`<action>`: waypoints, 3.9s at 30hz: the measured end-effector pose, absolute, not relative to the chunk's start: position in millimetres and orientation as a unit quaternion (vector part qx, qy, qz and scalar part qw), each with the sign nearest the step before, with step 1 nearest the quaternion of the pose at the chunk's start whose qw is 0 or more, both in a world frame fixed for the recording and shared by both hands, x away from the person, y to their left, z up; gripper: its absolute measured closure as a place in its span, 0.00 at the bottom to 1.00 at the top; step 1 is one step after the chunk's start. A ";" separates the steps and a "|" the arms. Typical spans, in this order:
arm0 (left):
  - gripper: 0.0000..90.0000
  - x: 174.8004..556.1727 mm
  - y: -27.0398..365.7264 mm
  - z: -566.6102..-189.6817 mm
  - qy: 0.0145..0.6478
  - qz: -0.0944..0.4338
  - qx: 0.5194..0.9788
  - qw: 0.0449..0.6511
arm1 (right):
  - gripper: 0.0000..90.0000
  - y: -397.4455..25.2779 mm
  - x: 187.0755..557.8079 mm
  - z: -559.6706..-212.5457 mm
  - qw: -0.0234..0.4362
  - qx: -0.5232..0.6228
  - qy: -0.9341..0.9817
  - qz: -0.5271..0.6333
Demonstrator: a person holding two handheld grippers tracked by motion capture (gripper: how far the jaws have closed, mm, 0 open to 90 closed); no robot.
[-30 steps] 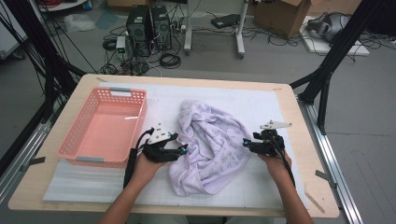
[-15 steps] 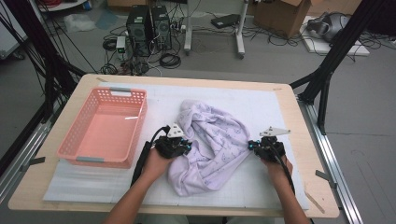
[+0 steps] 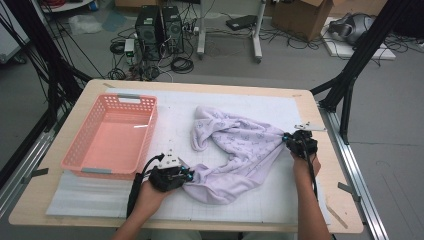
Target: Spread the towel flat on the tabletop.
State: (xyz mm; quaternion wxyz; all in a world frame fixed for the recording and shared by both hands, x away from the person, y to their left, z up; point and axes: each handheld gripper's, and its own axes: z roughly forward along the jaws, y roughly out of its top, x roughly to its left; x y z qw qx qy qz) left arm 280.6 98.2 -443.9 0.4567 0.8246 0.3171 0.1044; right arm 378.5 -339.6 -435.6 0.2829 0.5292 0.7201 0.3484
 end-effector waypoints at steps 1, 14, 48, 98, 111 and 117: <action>0.79 278.0 99.2 -442.7 0.316 0.101 0.821 0.465 | 0.82 -338.3 375.9 -434.2 0.283 0.526 0.722 0.350; 0.52 309.7 88.4 -418.1 0.309 0.121 0.795 0.508 | 0.55 -303.9 299.9 -437.5 0.217 0.483 0.751 0.394; 0.69 349.2 -13.8 -440.5 0.245 0.033 0.866 0.435 | 0.73 -335.2 304.0 -437.5 0.280 0.481 0.743 0.372; 0.57 321.3 106.2 -442.0 0.400 0.142 0.768 0.479 | 0.64 -277.9 321.0 -429.1 0.220 0.403 0.793 0.399; 0.85 303.9 95.4 -451.8 0.373 0.101 0.810 0.441 | 0.83 -215.1 344.9 -448.2 0.151 0.327 0.848 0.389; 0.99 292.2 101.2 -451.5 0.374 0.098 0.806 0.448 | 0.96 -227.4 323.5 -440.1 0.150 0.315 0.850 0.394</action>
